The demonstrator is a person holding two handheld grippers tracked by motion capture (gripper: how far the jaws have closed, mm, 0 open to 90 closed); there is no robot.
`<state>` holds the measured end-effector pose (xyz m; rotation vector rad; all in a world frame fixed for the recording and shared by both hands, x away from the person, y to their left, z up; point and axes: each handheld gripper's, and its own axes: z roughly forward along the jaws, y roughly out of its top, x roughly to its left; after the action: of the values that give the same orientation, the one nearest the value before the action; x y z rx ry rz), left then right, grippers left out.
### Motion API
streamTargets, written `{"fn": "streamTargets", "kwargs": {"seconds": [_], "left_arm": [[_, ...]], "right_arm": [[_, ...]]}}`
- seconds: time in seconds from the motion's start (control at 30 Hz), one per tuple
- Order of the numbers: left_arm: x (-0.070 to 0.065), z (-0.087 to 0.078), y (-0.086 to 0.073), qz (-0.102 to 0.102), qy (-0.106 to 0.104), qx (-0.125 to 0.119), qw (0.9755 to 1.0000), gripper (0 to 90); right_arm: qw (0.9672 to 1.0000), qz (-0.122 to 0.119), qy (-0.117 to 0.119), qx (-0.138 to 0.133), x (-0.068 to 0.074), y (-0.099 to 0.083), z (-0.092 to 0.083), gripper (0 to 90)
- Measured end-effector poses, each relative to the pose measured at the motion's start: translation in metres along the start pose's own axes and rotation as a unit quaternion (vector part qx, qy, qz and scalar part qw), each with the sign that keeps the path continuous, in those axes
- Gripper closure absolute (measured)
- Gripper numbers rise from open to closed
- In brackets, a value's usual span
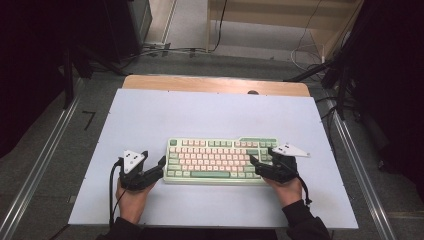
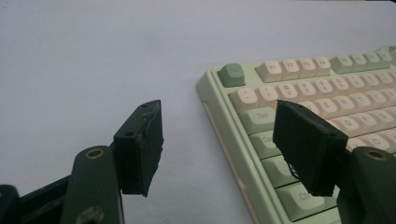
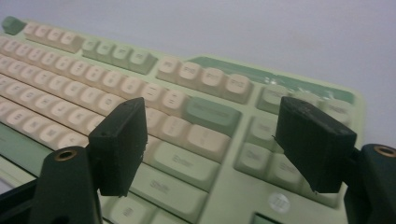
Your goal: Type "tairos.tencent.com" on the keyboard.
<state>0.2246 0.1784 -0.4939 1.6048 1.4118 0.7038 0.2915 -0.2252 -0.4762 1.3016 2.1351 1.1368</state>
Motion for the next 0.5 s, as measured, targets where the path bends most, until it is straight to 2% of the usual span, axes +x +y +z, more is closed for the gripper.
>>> {"fn": "streamTargets", "kwargs": {"seconds": [0.03, 0.13, 0.3, 0.37, 0.4, 0.5], "left_arm": [[0.001, -0.002, -0.001, 0.0, 0.004, -0.001, 1.0, 33.8], [0.005, -0.008, -0.004, -0.004, 0.011, -0.004, 0.9999, 33.8], [0.011, -0.017, -0.008, -0.015, 0.023, -0.007, 0.9996, 33.9], [0.014, -0.02, -0.009, -0.017, 0.028, -0.008, 0.9994, 33.8], [0.015, -0.021, -0.01, -0.019, 0.031, -0.008, 0.9993, 33.8], [0.017, -0.024, -0.011, -0.023, 0.034, -0.01, 0.9991, 33.9]], "right_arm": [[0.9999, -0.004, 0.01, 0.001, 0.006, 0.003, 0.006, 25.4], [0.9997, -0.01, 0.02, 0.001, 0.014, 0.008, 0.013, 28.7], [0.9994, -0.013, 0.031, -0.001, 0.023, 0.013, 0.021, 33.9], [0.9992, -0.016, 0.036, -0.001, 0.028, 0.016, 0.025, 39.3], [0.9992, -0.016, 0.036, -0.001, 0.028, 0.016, 0.025, 39.3], [0.999, -0.018, 0.04, -0.001, 0.033, 0.019, 0.029, 48.6]]}}
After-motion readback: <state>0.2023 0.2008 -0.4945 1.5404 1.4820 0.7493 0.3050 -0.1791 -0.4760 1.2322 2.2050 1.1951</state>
